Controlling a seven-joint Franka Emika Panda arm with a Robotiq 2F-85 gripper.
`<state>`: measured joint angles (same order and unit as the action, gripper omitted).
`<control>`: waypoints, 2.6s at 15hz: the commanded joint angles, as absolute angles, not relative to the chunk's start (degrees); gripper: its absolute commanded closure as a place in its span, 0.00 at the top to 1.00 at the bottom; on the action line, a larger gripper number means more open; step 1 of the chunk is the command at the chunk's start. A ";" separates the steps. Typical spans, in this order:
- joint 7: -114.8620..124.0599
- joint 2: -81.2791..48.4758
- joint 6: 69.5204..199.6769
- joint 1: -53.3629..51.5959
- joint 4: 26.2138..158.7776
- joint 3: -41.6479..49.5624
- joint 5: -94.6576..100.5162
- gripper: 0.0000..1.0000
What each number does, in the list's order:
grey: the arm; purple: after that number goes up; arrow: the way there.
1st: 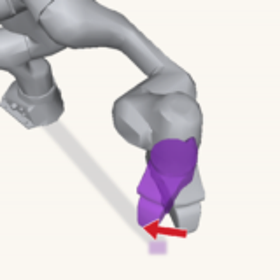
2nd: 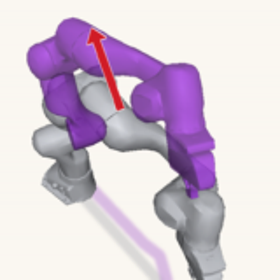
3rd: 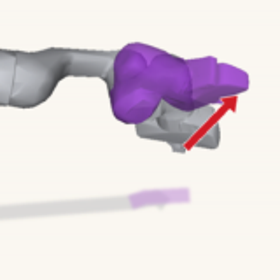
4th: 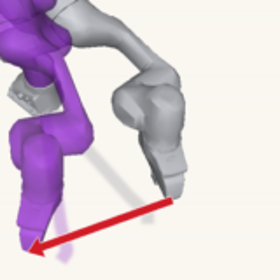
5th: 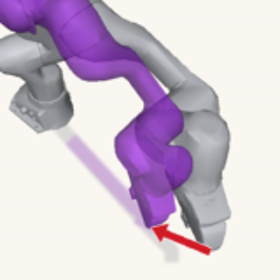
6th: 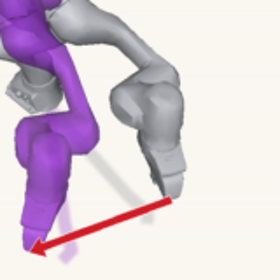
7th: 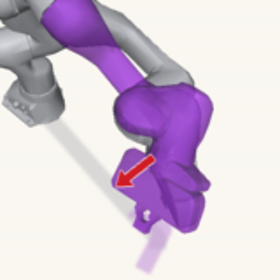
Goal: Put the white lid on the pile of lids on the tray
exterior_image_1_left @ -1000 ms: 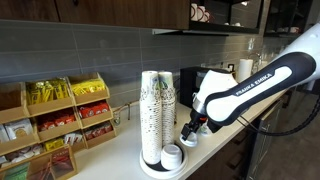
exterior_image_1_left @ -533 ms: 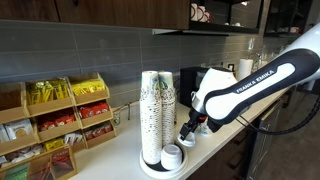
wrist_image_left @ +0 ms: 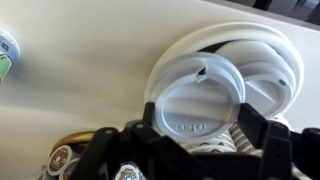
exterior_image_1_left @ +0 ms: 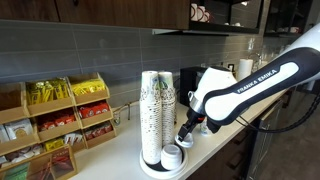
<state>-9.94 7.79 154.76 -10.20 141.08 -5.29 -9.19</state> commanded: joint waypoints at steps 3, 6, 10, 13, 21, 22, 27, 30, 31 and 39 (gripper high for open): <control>-14.37 8.34 152.79 -12.00 140.51 -5.57 -11.89 0.83; -15.95 8.13 152.65 -12.85 140.03 -5.80 -12.77 0.81; -17.49 7.72 152.42 -13.65 139.12 -6.11 -13.54 0.81; -18.60 7.23 151.94 -14.06 138.36 -6.23 -14.19 0.82; -19.92 5.40 151.58 -14.17 136.93 -7.12 -13.40 0.83; -20.10 5.05 151.45 -14.16 136.70 -7.22 -13.55 0.84; -20.86 3.59 151.45 -14.01 135.60 -7.76 -13.90 0.84; -21.08 2.72 151.37 -13.82 134.90 -8.06 -13.81 0.84; -21.14 2.50 151.28 -13.77 134.72 -8.14 -13.80 0.84; -20.84 0.89 150.58 -13.23 133.86 -8.75 -12.94 0.85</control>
<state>-20.02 1.73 152.39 -14.19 134.84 -7.92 -12.96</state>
